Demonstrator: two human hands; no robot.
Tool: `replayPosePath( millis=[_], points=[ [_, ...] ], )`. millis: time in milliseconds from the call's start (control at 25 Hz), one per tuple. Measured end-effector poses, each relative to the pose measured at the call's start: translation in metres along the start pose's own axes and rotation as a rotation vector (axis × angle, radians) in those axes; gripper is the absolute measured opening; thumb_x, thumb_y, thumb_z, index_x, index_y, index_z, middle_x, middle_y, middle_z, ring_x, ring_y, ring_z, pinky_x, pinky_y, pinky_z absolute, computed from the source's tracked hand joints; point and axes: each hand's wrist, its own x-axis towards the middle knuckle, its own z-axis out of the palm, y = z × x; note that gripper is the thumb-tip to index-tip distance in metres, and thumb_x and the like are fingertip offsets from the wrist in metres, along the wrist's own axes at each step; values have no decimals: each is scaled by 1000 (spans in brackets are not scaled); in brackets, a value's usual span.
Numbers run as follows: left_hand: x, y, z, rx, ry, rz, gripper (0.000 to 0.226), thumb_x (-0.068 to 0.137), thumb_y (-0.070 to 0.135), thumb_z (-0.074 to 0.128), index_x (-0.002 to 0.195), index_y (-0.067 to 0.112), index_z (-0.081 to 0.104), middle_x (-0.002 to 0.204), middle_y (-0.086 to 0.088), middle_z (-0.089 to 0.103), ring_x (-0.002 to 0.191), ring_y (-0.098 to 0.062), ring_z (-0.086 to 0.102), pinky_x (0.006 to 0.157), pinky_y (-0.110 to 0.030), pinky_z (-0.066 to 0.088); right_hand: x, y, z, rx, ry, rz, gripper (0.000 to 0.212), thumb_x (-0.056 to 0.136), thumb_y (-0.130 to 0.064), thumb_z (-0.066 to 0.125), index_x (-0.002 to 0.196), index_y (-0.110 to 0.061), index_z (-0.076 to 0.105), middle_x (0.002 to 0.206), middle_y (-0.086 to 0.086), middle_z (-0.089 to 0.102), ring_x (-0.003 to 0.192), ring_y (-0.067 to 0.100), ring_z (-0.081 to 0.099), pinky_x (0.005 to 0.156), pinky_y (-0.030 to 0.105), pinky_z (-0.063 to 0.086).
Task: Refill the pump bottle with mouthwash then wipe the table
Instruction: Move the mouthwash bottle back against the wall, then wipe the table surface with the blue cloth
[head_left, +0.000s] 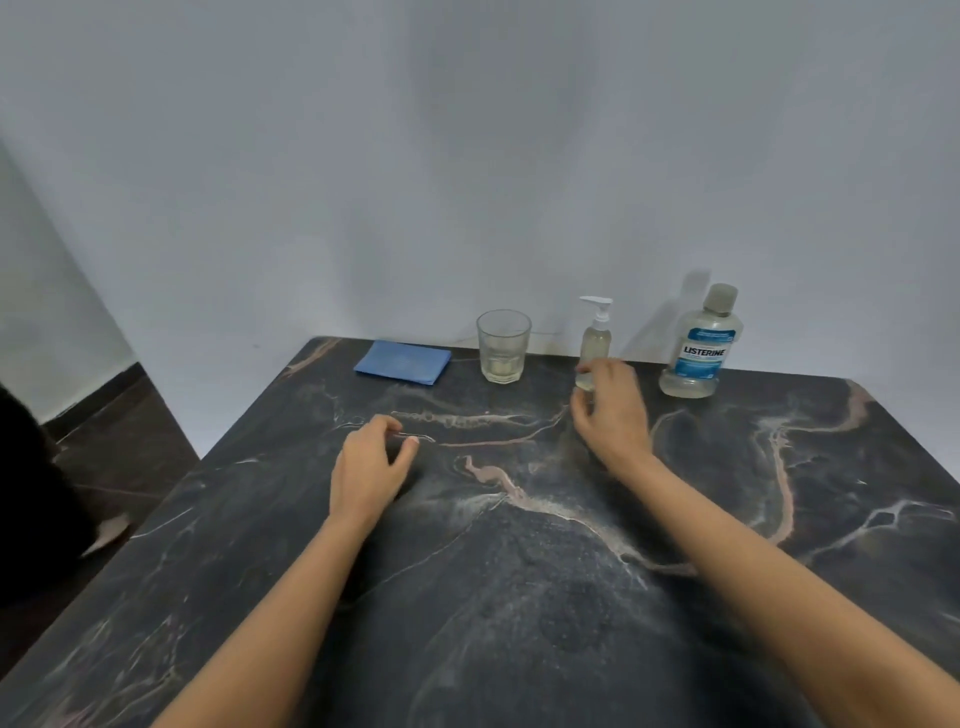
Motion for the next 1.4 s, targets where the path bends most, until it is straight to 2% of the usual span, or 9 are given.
replayPosePath(
  millis=[120, 240, 440, 560, 720, 920, 1120, 1280, 1400],
  points=[
    [-6, -7, -1, -5, -19, 23, 24, 88, 38, 63, 102, 19, 60, 94, 8, 61, 92, -12, 58, 77, -28, 45, 15, -50, 39, 1, -268, -132, 17, 87, -13, 51, 103, -9, 57, 103, 9, 59, 94, 26, 56, 73, 36, 47],
    [-4, -8, 3, 26, -35, 60, 25, 86, 44, 61, 98, 21, 59, 93, 7, 61, 93, -11, 55, 82, -33, 48, 35, -90, 84, -22, -467, -136, 21, 91, -12, 46, 109, -6, 55, 111, 14, 55, 98, 32, 55, 73, 39, 45],
    [0, -18, 6, -41, -5, 54, 28, 86, 47, 59, 99, 23, 59, 97, 8, 62, 97, -12, 54, 90, -37, 46, 61, -114, 133, 0, -614, -82, 35, 90, -19, 54, 123, -10, 53, 120, 15, 52, 108, 33, 54, 87, 39, 44],
    [2, -17, 7, -22, 5, 63, 30, 86, 47, 59, 102, 21, 60, 99, 8, 63, 99, -12, 54, 93, -37, 44, 76, -121, 145, -33, -655, -81, 30, 91, -19, 53, 119, -12, 60, 120, 14, 55, 108, 33, 56, 86, 36, 45],
    [3, -17, 8, -30, 14, 60, 31, 87, 47, 58, 104, 21, 60, 101, 8, 63, 101, -12, 54, 95, -37, 43, 82, -124, 156, -201, -592, -192, 24, 93, -15, 44, 106, -10, 63, 112, 15, 61, 101, 33, 59, 79, 37, 46],
    [5, -19, 9, -24, 18, 47, 31, 87, 48, 58, 102, 21, 60, 101, 7, 63, 100, -12, 53, 93, -36, 43, 70, -136, 158, -366, -517, -253, 27, 95, -8, 38, 117, -5, 54, 117, 14, 59, 108, 30, 56, 80, 39, 46],
    [-2, -8, -2, -170, 12, -30, 25, 88, 45, 59, 95, 20, 62, 92, 7, 66, 89, -9, 61, 77, -30, 50, 58, -129, 98, -36, -413, -3, 23, 93, -15, 42, 104, 1, 55, 108, 20, 56, 97, 33, 54, 73, 38, 41],
    [-21, 2, -16, -348, 37, -150, 18, 91, 33, 61, 91, 15, 65, 89, 3, 68, 91, -16, 65, 82, -30, 50, 32, -103, 5, 291, -390, 217, 17, 95, -15, 40, 82, -8, 49, 82, 9, 55, 75, 21, 49, 57, 27, 33],
    [-53, 23, -20, -390, 3, -149, 18, 91, 32, 61, 93, 15, 65, 92, 0, 68, 93, -17, 65, 86, -33, 51, -2, -74, -67, 334, -325, 340, 19, 96, -18, 39, 83, -8, 49, 82, 4, 53, 71, 13, 46, 55, 21, 34]
  ],
)
